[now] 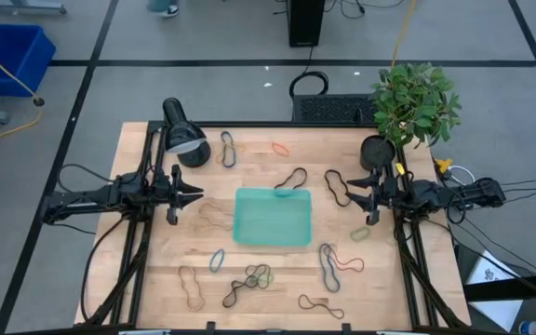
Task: Pick and place rubber bands into bin
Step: Put the black rubber band into the green bin
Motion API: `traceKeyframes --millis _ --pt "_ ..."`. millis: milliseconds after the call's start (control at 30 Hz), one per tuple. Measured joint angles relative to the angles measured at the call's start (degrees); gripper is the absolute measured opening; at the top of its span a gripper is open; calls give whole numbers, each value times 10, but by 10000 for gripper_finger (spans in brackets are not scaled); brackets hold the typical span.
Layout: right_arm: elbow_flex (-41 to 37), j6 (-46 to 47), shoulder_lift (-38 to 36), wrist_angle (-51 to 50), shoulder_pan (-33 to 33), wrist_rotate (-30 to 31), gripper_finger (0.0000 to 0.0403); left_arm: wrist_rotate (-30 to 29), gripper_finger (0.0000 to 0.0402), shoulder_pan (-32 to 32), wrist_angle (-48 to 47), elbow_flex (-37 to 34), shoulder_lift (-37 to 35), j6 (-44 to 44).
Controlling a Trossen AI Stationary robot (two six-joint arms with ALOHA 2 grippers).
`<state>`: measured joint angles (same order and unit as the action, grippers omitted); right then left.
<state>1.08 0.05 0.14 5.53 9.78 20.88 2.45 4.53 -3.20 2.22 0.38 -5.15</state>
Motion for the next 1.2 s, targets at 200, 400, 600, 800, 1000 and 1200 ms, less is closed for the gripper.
traceKeyframes --millis 200,400,600,800,1000,1200 --pt "0 13 0 -2 0 3 171 0 77 0 0 0 0 0" --pt "0 36 17 0 0 57 171 -10 77 0 1 0 0 0" --pt "25 6 82 2 0 112 171 -10 77 0 1 0 0 11" --pt "106 -21 211 -7 0 122 171 -11 77 0 1 0 0 21" --pt "195 8 381 -62 0 121 171 -33 77 0 2 0 0 22" --pt "257 136 505 -147 0 121 171 -45 77 0 2 0 0 22"
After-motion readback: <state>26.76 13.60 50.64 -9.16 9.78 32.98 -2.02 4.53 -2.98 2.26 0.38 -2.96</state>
